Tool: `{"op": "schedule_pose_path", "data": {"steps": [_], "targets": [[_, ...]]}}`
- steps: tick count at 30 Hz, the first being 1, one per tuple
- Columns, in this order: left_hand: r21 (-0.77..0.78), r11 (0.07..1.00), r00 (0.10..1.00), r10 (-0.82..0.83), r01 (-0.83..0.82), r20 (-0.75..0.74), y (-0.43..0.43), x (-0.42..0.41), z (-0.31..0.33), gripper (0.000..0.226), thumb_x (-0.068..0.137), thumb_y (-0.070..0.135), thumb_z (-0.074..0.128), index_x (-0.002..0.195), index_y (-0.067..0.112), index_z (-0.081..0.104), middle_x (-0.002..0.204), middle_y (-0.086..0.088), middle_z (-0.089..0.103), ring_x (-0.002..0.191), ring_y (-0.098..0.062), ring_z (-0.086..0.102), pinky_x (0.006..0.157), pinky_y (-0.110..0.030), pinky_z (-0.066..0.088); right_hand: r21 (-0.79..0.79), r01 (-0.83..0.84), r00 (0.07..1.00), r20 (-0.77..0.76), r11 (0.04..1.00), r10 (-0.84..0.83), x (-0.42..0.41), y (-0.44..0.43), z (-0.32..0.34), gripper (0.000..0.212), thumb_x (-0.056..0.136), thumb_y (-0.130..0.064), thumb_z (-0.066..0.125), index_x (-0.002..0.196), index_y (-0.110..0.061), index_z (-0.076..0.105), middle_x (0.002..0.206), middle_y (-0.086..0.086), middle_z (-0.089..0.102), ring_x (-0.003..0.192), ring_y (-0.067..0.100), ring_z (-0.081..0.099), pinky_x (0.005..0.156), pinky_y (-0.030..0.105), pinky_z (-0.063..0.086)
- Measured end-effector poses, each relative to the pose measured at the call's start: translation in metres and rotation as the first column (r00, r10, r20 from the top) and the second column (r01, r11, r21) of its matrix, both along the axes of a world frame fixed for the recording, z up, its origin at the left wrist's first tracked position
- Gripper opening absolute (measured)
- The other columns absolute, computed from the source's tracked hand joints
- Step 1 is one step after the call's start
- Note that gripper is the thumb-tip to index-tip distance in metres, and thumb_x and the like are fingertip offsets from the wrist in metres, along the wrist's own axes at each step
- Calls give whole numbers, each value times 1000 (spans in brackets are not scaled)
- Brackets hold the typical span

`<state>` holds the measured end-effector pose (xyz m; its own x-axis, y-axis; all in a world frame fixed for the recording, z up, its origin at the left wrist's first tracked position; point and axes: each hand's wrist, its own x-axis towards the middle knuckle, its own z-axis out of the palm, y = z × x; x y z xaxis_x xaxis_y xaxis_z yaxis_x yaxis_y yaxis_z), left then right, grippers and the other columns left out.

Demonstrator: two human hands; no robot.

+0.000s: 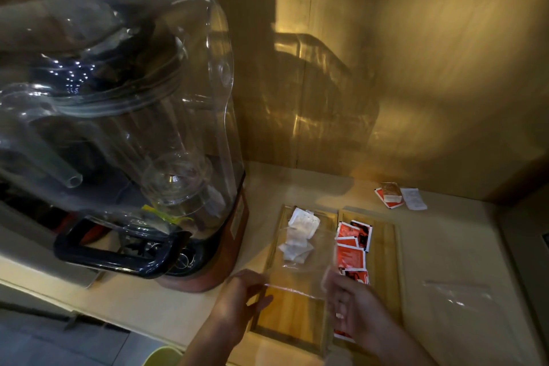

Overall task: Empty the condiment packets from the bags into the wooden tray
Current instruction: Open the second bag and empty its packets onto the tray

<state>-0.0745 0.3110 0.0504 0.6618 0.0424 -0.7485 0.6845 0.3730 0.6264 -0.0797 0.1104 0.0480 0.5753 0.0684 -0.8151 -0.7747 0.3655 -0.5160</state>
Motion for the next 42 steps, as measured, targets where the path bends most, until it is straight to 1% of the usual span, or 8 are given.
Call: {"op": "schedule_pose_path", "data": {"steps": [3, 8, 13, 18, 23, 33, 38, 42], "targets": [[-85, 996, 993, 5, -15, -119, 0, -3, -1, 14, 83, 4, 52, 71, 2, 59, 77, -16, 56, 78, -25, 56, 70, -41, 52, -7, -54, 998, -46, 999, 53, -2, 3, -1, 24, 86, -30, 58, 84, -7, 61, 76, 11, 59, 58, 20, 50, 52, 25, 40], [-124, 985, 964, -146, 121, -224, 2, 2, -13, 40, 85, 44, 56, 93, 5, 62, 80, -10, 58, 72, -21, 63, 61, -33, 54, -39, -71, 997, -11, 997, 71, 0, 7, -2, 22, 87, -12, 54, 66, -6, 56, 53, 7, 56, 46, 17, 47, 46, 22, 35], [-2, 992, 980, -123, 124, -155, -2, 9, -15, 19, 86, 8, 54, 68, 5, 59, 47, -5, 52, 35, -12, 46, 37, -18, 41, -81, -85, 996, 9, 993, 86, 5, 7, 6, 24, 86, -9, 54, 63, -6, 58, 47, 7, 57, 42, 17, 46, 47, 24, 32], [183, 966, 983, -185, 183, -6, -2, 15, 16, 20, 88, 12, 53, 73, 5, 63, 53, -7, 58, 46, -16, 54, 50, -26, 44, -96, -99, 990, 90, 990, 108, 15, 1, 24, 25, 85, -13, 57, 61, -5, 59, 41, 5, 56, 31, 12, 47, 37, 19, 35], [243, 956, 975, -196, 165, 106, -4, 17, 50, 20, 92, 11, 48, 82, 1, 63, 52, -6, 58, 41, -13, 53, 40, -22, 44, -46, -84, 986, 141, 995, 90, 20, -2, 44, 30, 83, -15, 57, 54, -8, 59, 39, 3, 54, 30, 10, 44, 32, 18, 34], [256, 952, 967, -208, 166, 149, -8, 19, 95, 31, 91, 17, 50, 66, 4, 63, 38, -2, 55, 30, -10, 46, 33, -19, 38, 197, 26, 987, 153, 980, -57, 27, -11, 77, 47, 86, -14, 51, 38, -13, 48, 29, -2, 39, 19, 6, 23, 28, 8, 18], [278, 937, 938, -274, 211, 212, -22, 19, 111, 33, 92, 19, 49, 64, 7, 62, 42, -2, 56, 35, -11, 47, 39, -21, 39, 179, 6, 972, 231, 984, -48, 22, -31, 90, 41, 85, -15, 52, 44, -12, 48, 30, -1, 38, 21, 7, 23, 29, 11, 17], [353, 890, 867, -399, 289, 297, -53, 22, 113, 28, 92, 16, 49, 68, 9, 62, 51, -1, 59, 44, -12, 51, 49, -24, 41, 7, 82, 927, 366, 997, -79, 12, -62, 93, 41, 85, -12, 54, 45, -15, 54, 38, -1, 42, 29, 8, 29, 34, 15, 18]]}}
